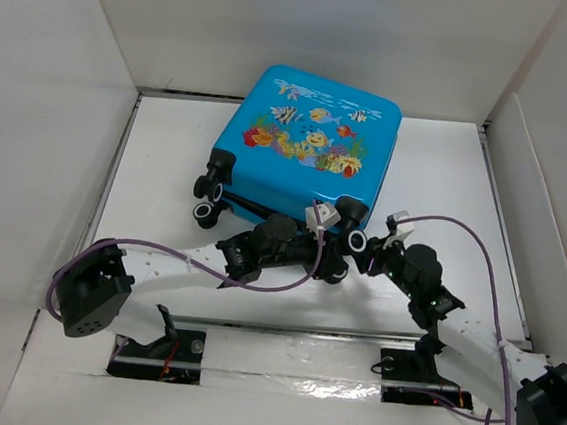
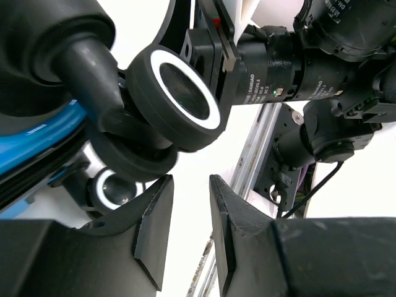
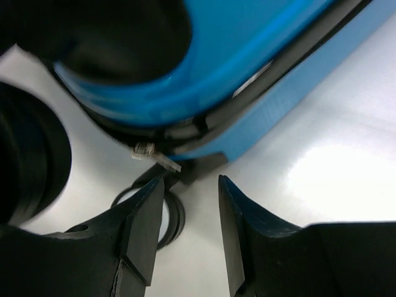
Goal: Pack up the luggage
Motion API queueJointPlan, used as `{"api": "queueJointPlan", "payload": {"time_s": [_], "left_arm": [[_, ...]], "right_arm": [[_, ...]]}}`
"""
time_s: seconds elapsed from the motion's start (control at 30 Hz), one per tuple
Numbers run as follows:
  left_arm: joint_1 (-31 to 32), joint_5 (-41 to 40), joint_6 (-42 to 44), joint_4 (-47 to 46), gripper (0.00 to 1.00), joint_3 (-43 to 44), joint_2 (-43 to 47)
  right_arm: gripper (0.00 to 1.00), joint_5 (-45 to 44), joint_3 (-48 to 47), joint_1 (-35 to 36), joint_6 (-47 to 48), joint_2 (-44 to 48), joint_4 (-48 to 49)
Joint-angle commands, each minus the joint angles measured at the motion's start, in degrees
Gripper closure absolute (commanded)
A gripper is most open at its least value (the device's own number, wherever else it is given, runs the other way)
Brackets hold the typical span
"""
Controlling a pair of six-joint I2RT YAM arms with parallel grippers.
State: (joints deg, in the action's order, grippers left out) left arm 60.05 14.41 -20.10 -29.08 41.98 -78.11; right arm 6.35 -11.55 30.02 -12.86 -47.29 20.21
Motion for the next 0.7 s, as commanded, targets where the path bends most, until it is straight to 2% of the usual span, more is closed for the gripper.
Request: {"api": "queueJointPlan", "payload": {"time_s": [0.0, 0.2, 0.4, 0.67], "left_arm": [[-0.3, -3.2, 2.1, -0.5, 0.73, -0.3, 4.9], [-0.3, -6.5, 1.6, -0.3, 0.73, -2.1, 6.5], [-0.3, -11.9, 1.6, 0.8, 0.74, -1.1, 6.0], [-1.9, -14.3, 0.4, -3.5, 0.75, -1.3, 6.3]], "right_arm": [[0.53, 0.2, -3.5, 0.1, 3.3, -1.9, 7.8], [0.52, 3.3, -3.9, 0.6, 2.8, -6.5, 14.3], [0.52, 5.3, -3.2, 1.9, 2.1, -6.3, 17.8], [0.5, 0.4, 0.8, 6.2, -0.9, -5.7, 28.6]]}}
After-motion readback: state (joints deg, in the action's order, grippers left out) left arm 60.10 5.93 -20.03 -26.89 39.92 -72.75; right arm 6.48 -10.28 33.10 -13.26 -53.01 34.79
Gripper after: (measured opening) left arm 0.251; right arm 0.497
